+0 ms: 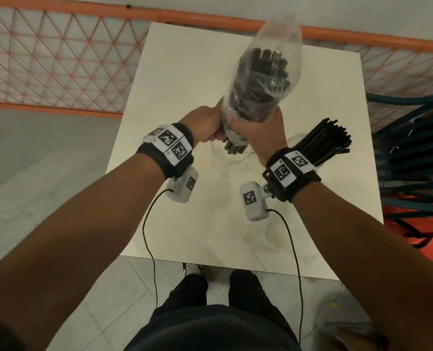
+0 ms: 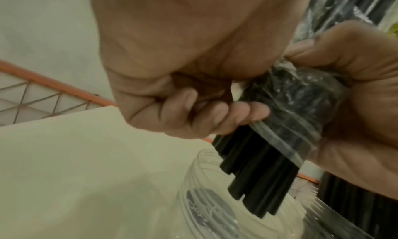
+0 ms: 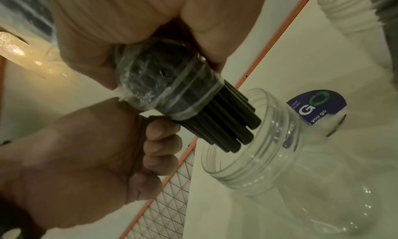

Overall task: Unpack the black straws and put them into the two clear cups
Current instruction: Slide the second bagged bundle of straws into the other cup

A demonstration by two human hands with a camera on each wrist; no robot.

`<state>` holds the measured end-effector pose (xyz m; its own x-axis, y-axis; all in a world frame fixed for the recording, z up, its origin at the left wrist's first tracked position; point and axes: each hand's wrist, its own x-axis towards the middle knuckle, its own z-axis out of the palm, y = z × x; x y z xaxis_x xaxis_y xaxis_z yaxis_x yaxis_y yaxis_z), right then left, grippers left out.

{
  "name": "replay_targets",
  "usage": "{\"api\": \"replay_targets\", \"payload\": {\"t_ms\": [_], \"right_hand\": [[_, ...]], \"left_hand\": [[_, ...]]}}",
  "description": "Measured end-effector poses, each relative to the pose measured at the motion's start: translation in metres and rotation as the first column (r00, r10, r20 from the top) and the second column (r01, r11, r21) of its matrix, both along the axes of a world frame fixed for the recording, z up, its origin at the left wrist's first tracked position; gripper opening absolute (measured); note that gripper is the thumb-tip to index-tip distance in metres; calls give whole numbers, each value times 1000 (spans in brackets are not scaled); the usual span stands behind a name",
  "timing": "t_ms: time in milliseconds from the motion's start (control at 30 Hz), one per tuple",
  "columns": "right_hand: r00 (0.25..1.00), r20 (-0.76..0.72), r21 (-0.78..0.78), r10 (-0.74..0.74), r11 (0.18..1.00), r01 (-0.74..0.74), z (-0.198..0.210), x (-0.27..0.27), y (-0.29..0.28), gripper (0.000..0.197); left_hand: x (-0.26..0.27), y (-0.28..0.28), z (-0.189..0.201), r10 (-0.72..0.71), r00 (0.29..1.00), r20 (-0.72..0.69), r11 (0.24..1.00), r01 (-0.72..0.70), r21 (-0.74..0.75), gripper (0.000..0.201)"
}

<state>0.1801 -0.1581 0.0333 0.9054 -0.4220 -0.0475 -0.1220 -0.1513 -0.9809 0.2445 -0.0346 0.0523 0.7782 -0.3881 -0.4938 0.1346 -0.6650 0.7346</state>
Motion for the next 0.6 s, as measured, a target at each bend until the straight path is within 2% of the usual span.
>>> {"api": "replay_targets", "payload": {"t_ms": [67,200,267,333,400,433,500,600], "right_hand": [[999,15,42,-45,998,44,-3,4,-2,48],[998,-65,97,4,995,2,-16,11,-4,50],[996,-85,105,19,994,-10,-16,10,-2,50],[995,-102,104,3,995,7,-19,10,-1,47],[993,-119,21,-17,1000,20,-21,8,0,40],[991,-132,-53,-26,998,19,-21,7,1,43],[988,-152,-167,-15,986,-11,-24,4,0,62],[987,-158,-278,-16,960,-29,-30,1,-5,82]], "left_hand": [[6,0,-8,-78,997,1,995,77,65,60],[17,-1,-20,-146,988,50,978,137,158,56],[19,1,-27,-171,982,76,962,149,230,48],[18,4,-30,-149,976,161,957,101,271,32],[17,7,-34,-89,966,244,982,45,184,20],[16,8,-34,-76,962,264,993,49,107,21],[12,13,-34,-96,958,270,995,101,-5,32],[11,24,-35,-151,956,251,982,174,-72,44]]}}
